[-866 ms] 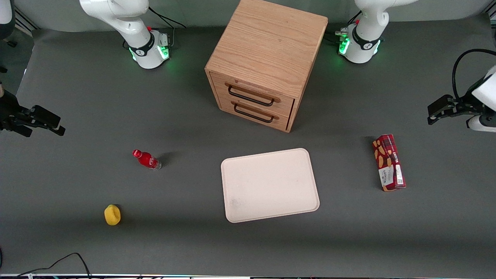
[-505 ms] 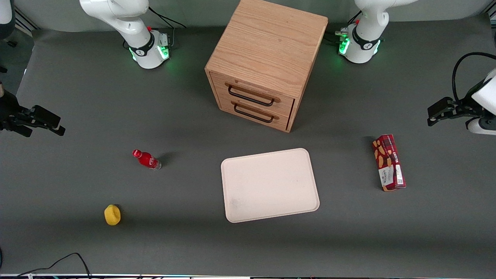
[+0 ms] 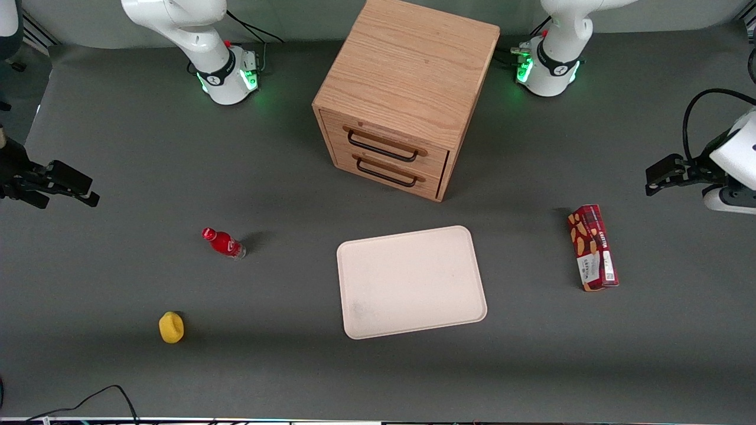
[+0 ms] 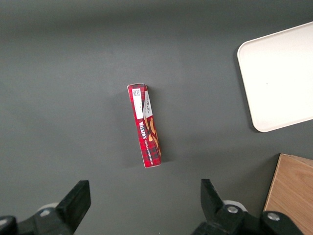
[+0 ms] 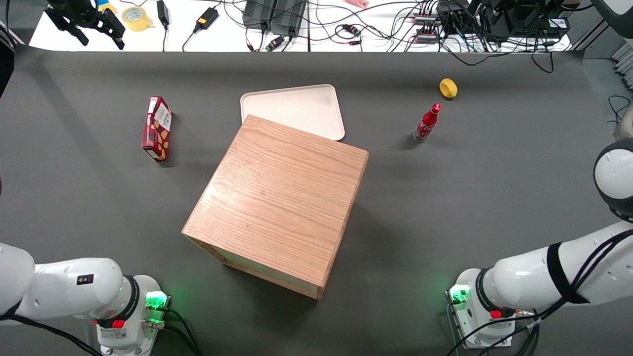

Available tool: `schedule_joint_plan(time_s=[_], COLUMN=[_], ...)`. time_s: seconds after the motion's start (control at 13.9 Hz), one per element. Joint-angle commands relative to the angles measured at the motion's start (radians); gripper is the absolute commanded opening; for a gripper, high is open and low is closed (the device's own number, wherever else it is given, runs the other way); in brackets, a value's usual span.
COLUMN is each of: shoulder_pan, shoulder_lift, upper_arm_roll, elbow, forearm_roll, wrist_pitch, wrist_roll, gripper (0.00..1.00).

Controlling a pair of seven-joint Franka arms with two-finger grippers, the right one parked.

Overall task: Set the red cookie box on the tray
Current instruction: 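Move the left gripper toward the red cookie box beside the tray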

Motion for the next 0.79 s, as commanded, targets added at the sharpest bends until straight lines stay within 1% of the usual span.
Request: schedule_joint_plan(time_s=[0.0,0.58,0.72], shoulder_pan=[-0.014,-0.013,-0.002], shoulder_lift=[0.011,0.034,0.067], upper_arm_roll=[0.005,0.005,0.005], elbow=[0.026,0.027,0.023], forearm_roll=[-0.003,0.002,0.005], wrist_pitch=[-0.032,-0.029,-0.014], wrist_roll=[-0.005,-0.006,-0.009], gripper=[1.0,1.0,1.0])
